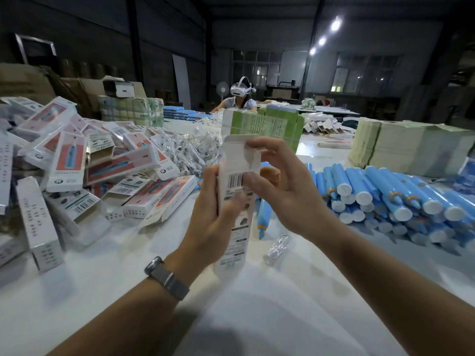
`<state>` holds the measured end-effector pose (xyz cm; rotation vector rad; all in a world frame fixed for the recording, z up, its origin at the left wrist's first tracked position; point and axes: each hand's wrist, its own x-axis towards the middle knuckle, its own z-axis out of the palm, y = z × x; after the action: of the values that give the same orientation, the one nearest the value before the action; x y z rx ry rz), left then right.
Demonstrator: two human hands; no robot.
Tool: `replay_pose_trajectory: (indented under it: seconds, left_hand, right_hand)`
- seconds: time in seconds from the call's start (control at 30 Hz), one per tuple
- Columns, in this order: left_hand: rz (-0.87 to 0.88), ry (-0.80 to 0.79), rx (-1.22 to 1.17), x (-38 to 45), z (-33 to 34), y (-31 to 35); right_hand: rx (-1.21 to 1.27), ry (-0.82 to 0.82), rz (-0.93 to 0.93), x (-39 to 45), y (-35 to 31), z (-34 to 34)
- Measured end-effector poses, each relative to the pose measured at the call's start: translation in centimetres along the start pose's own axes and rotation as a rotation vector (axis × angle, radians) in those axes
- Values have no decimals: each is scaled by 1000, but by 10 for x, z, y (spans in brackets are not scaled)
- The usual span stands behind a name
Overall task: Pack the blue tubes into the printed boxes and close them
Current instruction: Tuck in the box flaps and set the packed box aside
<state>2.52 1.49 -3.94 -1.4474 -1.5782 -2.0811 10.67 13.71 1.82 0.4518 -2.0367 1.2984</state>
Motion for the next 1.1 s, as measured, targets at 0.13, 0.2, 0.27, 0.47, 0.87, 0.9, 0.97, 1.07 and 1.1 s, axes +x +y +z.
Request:
replay_pose_trajectory:
  seconds: [0.13,0.2,0.27,0.47,0.87,0.9,0.97,1.07,1.1]
  left_hand:
    - [-43,-50,-64,-1,-1,6]
    - [-31,18,-5,-2,1,10]
    - [24,51,46,-3,4,11]
    - [119,70,55,-2,7,9]
    - [171,82,90,-2,7,-2]
    - [169,82,88,-2,7,-2]
    - [169,76,86,-1,7,-1]
    - [184,64,78,-1,8,1]
    - [184,63,68,-1,8,1]
  right_hand:
    - [42,64,38,0,-1,3]
    - [42,89,51,-1,-2,5]
    - [23,119,52,-5,-2,8]
    - [-12,198,28,-13,-2,14]
    - [-66,201,-15,-16,3,10]
    - [-71,201,-13,-16,3,9]
    - [-76,201,-3,-16,3,9]
    - [-78,199,-9,-16,2,9]
    - [-78,199,-24,-15,1,9]
